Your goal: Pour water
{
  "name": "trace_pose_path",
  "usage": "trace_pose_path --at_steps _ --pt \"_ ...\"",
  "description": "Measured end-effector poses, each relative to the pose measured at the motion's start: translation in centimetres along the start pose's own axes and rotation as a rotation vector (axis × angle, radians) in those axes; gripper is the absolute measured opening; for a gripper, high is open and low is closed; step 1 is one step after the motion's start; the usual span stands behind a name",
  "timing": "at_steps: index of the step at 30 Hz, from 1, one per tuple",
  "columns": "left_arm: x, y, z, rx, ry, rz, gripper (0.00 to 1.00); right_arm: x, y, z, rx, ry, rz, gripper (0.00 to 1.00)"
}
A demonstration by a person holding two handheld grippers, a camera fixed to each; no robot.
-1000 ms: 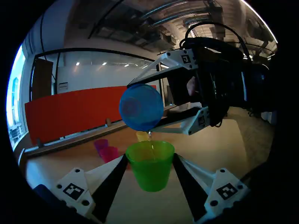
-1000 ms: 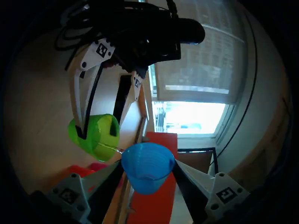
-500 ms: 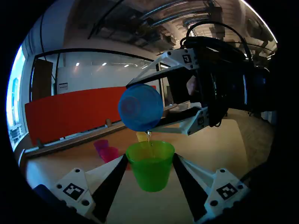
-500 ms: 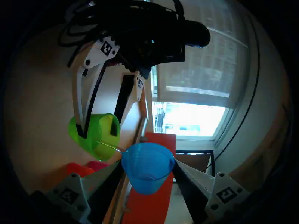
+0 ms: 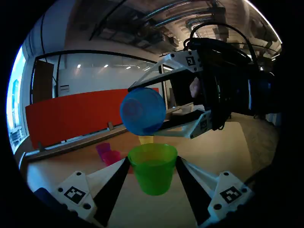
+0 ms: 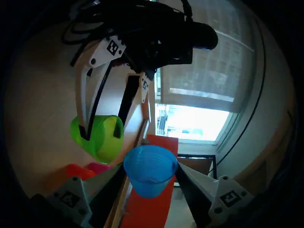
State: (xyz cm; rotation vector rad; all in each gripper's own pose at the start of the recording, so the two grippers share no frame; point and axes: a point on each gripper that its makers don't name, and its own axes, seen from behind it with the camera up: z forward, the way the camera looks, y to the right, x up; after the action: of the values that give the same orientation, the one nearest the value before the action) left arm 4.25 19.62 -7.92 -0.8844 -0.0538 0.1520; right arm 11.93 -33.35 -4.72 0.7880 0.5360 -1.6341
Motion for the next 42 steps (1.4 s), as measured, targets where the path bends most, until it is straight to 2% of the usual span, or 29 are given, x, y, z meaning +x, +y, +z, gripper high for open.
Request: trace_pose_path --at_steps 12,24,33,36,42 --pt "0.2 0.0 -0.1 0.003 0.003 0.0 0.87 0.2 -0.1 -0.4 -0.006 0.004 -0.047 0.92" --pt "0.2 -0.1 -0.1 0.005 0.004 0.001 0.87 0.2 0.1 -0.1 -0.022 0.0 -0.034 0.92" --pt "0.1 -0.3 -0.2 0.004 -0.004 -0.01 0.87 -0.1 0.8 -0.1 -0.035 0.006 0.049 0.92" --pt "0.2 -0.5 -0.3 0.006 -0.006 -0.015 0.87 -0.4 0.7 0.0 -0.04 0.005 0.097 0.92" --pt "0.1 -0.8 -0.5 0.007 -0.017 -0.022 0.87 -1.5 0.6 0.2 -0.058 -0.002 0.24 0.92"
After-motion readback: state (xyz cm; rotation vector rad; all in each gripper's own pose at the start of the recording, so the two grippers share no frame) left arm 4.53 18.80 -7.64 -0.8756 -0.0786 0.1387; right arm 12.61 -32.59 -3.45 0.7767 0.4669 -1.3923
